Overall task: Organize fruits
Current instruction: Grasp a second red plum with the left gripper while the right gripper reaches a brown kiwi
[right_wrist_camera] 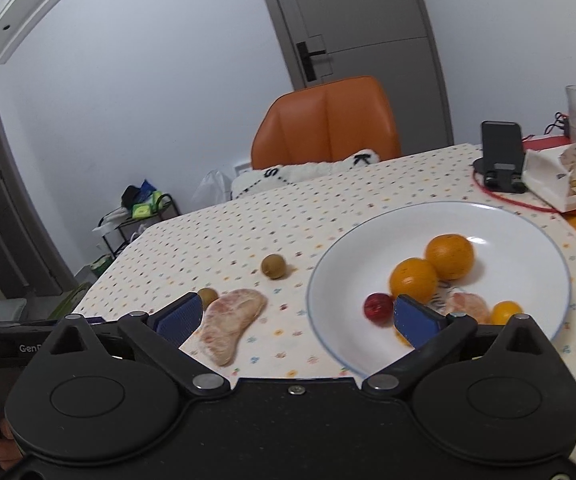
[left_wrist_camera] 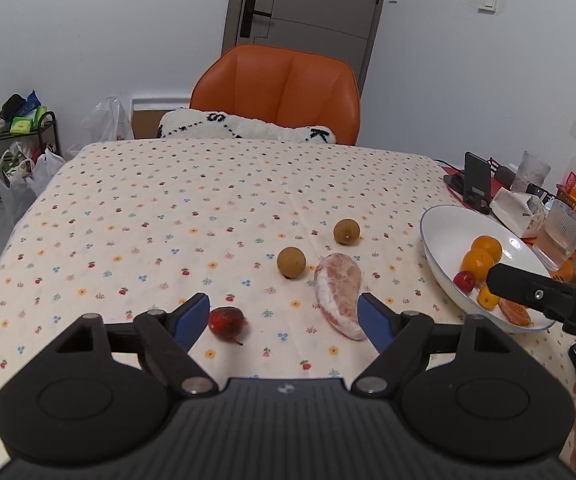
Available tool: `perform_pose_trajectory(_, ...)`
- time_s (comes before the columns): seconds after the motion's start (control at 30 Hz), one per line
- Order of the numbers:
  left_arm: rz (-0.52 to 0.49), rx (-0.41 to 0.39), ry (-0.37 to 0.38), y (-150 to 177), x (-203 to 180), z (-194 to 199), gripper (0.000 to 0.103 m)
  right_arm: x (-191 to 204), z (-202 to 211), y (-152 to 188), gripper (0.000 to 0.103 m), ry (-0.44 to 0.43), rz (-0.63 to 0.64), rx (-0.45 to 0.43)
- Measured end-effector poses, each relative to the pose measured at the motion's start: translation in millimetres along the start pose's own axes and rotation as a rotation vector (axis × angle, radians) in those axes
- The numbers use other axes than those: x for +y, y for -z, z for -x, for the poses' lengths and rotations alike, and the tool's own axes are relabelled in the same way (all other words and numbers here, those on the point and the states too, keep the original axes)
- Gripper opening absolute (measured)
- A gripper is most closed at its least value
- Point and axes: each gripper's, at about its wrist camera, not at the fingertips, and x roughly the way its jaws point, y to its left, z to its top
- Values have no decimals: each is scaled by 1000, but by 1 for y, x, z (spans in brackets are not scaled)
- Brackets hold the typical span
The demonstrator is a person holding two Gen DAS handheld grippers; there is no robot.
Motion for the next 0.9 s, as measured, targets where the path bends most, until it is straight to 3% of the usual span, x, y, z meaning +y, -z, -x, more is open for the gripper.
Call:
perform_pose_trajectory(0.43, 33, 9, -12, 7, 17, -9, 69, 19, -12, 1, 103, -38, 32, 23)
perform_pose_trajectory(0.73, 66, 21, -15, 9, 29, -22, 48, 33, -27, -4, 102, -61, 59, 27)
perform_pose_trajectory(0.9, 70, 51, -9, 10, 36, -31, 21, 43, -38, -6, 99, -79, 78, 46)
